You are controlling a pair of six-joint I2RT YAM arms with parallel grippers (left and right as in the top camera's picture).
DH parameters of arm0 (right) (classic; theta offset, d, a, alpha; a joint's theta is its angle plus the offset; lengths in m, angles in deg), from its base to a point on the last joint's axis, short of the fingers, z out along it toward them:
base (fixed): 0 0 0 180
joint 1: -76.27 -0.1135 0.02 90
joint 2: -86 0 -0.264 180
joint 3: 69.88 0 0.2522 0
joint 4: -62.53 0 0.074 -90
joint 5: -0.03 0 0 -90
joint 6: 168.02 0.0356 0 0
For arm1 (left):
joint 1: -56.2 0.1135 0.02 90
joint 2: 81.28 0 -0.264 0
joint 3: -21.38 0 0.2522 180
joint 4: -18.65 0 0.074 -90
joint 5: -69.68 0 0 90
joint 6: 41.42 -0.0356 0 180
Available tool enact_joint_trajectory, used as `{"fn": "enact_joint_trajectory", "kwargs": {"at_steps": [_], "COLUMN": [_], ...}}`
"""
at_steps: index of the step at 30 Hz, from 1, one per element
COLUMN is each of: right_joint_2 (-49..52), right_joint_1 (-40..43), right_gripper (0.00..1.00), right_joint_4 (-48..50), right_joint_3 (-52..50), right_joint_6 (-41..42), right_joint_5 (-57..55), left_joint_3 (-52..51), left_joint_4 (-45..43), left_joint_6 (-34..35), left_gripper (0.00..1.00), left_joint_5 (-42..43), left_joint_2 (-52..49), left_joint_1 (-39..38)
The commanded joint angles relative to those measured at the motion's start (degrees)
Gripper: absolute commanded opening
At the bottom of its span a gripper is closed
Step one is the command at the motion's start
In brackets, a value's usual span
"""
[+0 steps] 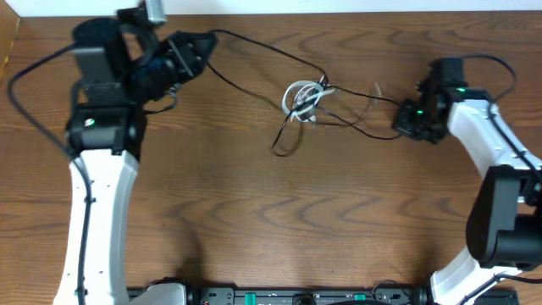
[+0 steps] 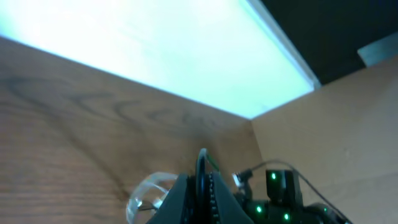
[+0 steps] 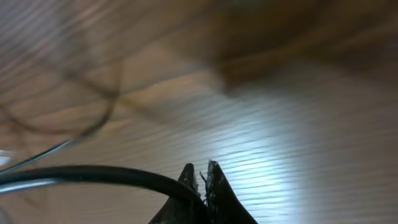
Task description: Untangle cables
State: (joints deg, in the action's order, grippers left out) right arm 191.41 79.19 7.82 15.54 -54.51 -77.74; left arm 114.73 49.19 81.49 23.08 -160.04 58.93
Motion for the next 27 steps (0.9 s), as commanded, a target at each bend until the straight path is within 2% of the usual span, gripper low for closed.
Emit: {"fn": "enact_joint_trajectory", "kwargs": {"at_steps": [1, 10, 15, 20, 23, 26, 27], "right_joint_2": [0.7, 0.7, 0.68, 0.66, 0.59, 0.59, 0.59], "right_joint_1": [6.58, 15.8, 16.5, 15.19, 14.12, 13.03, 12.44], "right_gripper": [0.01, 0.01, 0.01, 0.01, 0.02, 0.05, 0.09], "right_joint_4": [-0.44, -1.99, -1.81, 0.35, 1.51, 1.53, 1.53], "right_joint_3": [-1.36, -1.97, -1.97, -1.36, 0.55, 3.72, 4.94], "right_joint_6": [-2.84, -2.82, -4.59, -8.26, -13.77, -18.4, -19.06], "right_joint_5": [-3.3, -2.23, 1.11, 9.42, 18.53, 26.95, 28.28], "left_joint_3": [1.11, 1.11, 1.11, 1.11, 1.11, 1.11, 1.11], "left_joint_4": [-0.09, 3.8, 5.79, 7.69, 8.83, 10.27, 10.71], "left_joint_6": [0.63, 0.11, -0.09, -0.55, -2.21, -3.8, -4.66], "left_gripper": [0.08, 0.07, 0.07, 0.08, 0.08, 0.08, 0.07], "left_joint_5": [-0.11, -0.15, -0.13, -0.11, -0.11, -0.09, 0.11], "left_joint_2": [3.41, 3.74, 3.48, 3.48, 3.48, 3.48, 3.48], "left_joint_1": [4.17, 7.23, 7.21, 7.17, 7.15, 7.06, 6.95]}}
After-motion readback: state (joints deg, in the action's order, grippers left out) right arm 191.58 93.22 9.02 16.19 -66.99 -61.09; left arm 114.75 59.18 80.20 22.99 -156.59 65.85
